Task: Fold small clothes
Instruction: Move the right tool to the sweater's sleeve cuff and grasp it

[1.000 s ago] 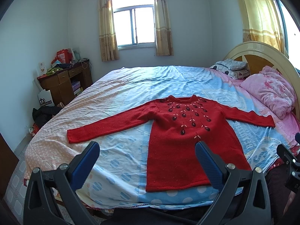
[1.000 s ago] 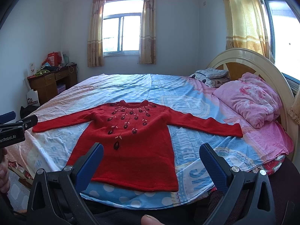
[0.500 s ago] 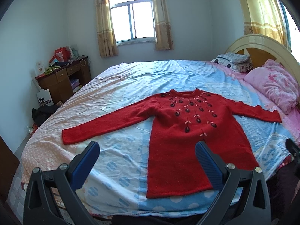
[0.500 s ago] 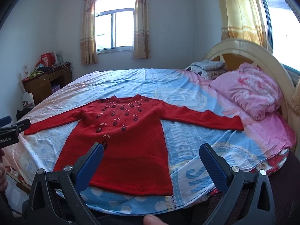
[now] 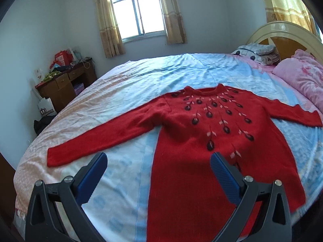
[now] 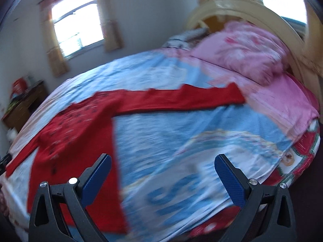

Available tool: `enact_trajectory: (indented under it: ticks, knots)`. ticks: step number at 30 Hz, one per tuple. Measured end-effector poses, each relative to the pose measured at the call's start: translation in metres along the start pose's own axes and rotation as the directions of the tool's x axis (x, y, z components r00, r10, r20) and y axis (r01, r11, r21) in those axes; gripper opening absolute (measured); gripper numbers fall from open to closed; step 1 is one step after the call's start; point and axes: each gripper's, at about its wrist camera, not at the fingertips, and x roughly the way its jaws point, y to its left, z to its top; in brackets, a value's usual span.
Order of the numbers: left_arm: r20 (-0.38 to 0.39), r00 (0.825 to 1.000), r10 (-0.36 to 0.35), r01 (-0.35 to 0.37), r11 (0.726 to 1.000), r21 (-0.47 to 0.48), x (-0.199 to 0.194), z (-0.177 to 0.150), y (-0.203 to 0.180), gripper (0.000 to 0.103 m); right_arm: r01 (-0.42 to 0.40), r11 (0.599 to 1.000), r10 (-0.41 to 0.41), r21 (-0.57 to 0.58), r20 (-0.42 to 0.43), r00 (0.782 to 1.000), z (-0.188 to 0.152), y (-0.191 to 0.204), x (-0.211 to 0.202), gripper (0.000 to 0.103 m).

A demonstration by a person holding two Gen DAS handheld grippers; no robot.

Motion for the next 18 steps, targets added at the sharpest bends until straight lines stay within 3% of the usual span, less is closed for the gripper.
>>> enact_trajectory:
  ticks: [4,6,8,11,18]
  knots:
    - [-0.009,0.999,0.045,-0.045,0.999,0.01,0.034,0.011,-0.009,0.103,0.036,0.987,-0.03,0.157,-0.04,0.999,0.027,-0.056,0.035,0.1]
    - [-0.029,0.998,0.06,-0.06,0.998,0.009,0.051,0.017,-0.011,0.103,0.046,0.973,-0.034,0.225,-0.055,0.998,0.04,-0.082,0.053,0.093]
    - [-0.034,0.996,0.083,-0.083,0.996,0.021,0.063,0.02,-0.013,0.103,0.076,0.962,-0.06,0.264,-0.067,0.996,0.052,-0.102,0.068,0.085]
    - [-0.032,0.992,0.121,-0.12,0.992,0.04,0.081,0.026,-0.015,0.103,0.121,0.947,-0.101,0.299,-0.084,0.991,0.068,-0.125,0.085,0.083]
    - [-0.051,0.979,0.198,-0.195,0.979,0.058,0.122,0.033,-0.014,0.103,0.125,0.914,-0.085,0.386,-0.119,0.989,0.101,-0.163,0.131,0.074]
